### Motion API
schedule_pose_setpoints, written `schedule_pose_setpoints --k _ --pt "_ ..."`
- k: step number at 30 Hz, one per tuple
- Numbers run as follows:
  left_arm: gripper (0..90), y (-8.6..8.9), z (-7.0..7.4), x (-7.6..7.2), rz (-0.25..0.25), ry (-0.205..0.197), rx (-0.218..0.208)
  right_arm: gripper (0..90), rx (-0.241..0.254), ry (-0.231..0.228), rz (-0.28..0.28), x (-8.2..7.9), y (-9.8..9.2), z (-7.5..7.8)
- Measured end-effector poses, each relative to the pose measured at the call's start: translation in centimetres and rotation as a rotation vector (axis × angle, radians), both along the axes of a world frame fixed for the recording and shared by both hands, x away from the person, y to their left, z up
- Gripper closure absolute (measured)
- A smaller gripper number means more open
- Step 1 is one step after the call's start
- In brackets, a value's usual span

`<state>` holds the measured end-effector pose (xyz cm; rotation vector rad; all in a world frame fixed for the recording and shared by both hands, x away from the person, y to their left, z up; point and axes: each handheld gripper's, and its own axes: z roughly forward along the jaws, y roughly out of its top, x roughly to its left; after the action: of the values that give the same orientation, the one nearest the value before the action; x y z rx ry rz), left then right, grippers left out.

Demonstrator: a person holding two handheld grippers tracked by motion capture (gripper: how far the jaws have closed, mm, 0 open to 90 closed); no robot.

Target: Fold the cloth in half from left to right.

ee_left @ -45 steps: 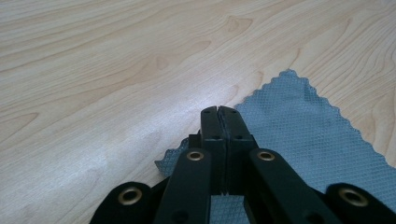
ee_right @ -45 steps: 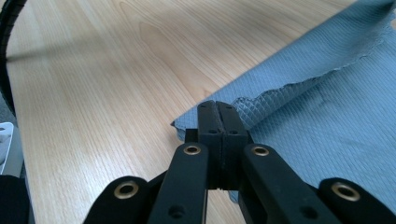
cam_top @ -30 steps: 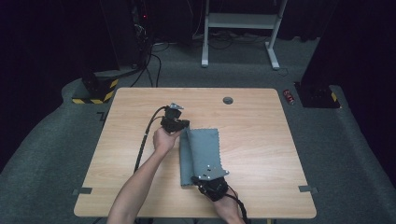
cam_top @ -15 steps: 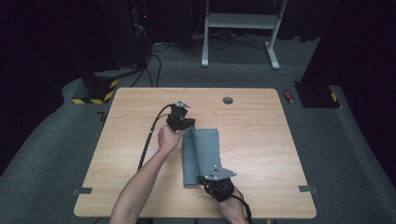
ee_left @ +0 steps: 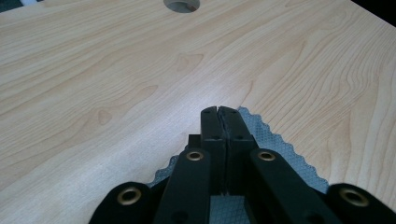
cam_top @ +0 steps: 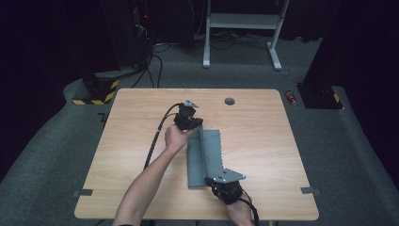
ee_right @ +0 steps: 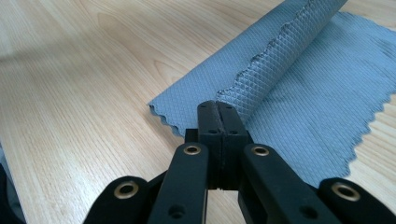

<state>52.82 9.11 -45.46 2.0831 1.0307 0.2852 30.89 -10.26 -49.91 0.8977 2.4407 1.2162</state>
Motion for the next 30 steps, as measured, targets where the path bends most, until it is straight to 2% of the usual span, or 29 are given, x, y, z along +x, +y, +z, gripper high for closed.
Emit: schedule_pose_setpoints --k 11,22,30 --pt "89.5 -1.8 -0.3 0.2 -0.023 0.003 0.007 90.0 0.008 0.018 -0.034 -0.2 -1.2 -0.7" --pt "89.5 -3.5 -0.8 0.5 -0.023 0.001 0.014 90.0 0.015 0.019 -0.085 -0.3 -3.0 -0.7" --pt "89.5 -4.9 -1.3 0.7 -0.041 0.014 0.04 90.0 0.017 0.036 -0.106 -0.4 -3.7 -1.3"
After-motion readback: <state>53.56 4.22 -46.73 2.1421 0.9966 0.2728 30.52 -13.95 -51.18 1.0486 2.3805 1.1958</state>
